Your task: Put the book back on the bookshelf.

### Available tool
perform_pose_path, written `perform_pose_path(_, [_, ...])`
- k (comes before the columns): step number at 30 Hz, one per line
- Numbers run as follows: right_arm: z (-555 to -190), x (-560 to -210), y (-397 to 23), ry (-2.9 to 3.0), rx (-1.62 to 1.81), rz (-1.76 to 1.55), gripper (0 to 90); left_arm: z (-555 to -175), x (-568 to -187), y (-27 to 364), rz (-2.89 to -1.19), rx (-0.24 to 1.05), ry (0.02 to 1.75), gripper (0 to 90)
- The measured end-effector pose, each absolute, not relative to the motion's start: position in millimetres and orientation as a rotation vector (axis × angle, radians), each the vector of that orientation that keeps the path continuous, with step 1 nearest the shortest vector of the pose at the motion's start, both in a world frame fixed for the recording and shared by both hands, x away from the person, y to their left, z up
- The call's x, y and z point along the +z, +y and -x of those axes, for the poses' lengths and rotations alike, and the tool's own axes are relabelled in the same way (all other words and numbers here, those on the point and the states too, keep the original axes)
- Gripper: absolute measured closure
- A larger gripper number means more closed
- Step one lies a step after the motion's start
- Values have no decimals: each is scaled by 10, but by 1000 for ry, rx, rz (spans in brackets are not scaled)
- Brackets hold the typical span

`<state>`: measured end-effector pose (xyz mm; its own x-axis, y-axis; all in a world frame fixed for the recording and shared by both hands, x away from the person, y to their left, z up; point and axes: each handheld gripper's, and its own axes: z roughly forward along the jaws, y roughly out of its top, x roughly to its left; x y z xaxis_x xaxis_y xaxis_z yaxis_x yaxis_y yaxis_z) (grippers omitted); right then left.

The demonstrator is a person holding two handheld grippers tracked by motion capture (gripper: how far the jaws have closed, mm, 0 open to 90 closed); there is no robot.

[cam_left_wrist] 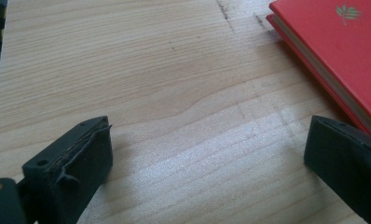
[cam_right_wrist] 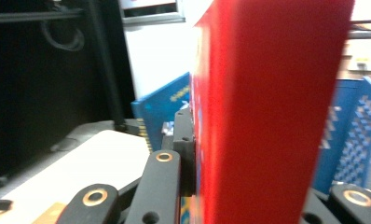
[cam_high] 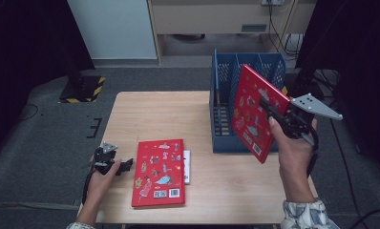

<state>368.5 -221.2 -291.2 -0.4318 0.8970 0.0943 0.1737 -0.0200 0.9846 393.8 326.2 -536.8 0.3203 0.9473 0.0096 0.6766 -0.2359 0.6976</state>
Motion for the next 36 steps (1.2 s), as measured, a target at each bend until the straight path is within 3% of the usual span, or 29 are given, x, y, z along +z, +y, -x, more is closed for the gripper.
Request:
perform_pose_path(16, [-4193, -3050, -2205, 1597, 1392, -1199, 798, -3948, -5369, 3249, -2000, 588, 1423, 0])
perform_pose_path(36, [-4508, -3024, -2164, 1540, 1371, -1234, 798, -3951, -5369, 3245, -2001, 589, 1424, 0])
